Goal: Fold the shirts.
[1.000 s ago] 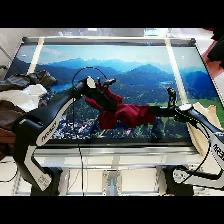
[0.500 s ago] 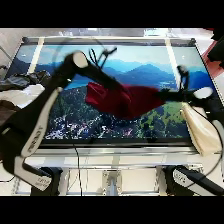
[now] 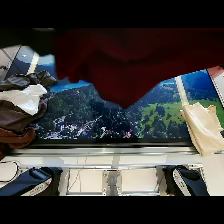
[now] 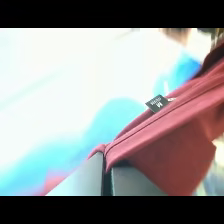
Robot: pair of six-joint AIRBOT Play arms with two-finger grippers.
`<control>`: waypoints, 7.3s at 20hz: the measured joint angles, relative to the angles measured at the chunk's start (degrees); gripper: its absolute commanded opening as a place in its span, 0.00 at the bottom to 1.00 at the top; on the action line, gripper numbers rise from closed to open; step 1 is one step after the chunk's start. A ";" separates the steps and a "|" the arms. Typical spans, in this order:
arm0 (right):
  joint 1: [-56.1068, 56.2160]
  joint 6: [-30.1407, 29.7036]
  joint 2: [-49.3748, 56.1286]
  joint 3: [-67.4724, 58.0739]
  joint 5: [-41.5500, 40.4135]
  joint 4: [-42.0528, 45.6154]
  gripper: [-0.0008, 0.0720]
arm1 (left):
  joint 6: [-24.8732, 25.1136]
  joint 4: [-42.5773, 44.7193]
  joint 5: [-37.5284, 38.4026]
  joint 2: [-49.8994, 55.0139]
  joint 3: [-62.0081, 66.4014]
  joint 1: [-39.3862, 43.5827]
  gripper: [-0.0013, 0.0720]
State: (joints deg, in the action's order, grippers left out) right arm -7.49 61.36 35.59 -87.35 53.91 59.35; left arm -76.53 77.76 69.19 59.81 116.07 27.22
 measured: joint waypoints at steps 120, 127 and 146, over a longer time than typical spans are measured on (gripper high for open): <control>-14.86 5.77 64.46 -22.27 27.36 -7.30 0.05 | -14.91 52.09 15.32 36.83 -3.85 -0.28 0.03; -14.86 3.78 38.84 -22.32 25.31 -8.90 0.05 | -13.05 55.95 12.66 25.57 4.17 -0.09 0.03; -13.77 3.10 20.61 -5.57 16.52 -8.83 0.05 | -13.05 53.00 4.46 13.77 -13.51 4.76 0.03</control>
State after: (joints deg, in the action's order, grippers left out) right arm -21.26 64.47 56.21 -92.92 70.43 50.52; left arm -89.58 130.76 73.65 73.58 102.56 31.99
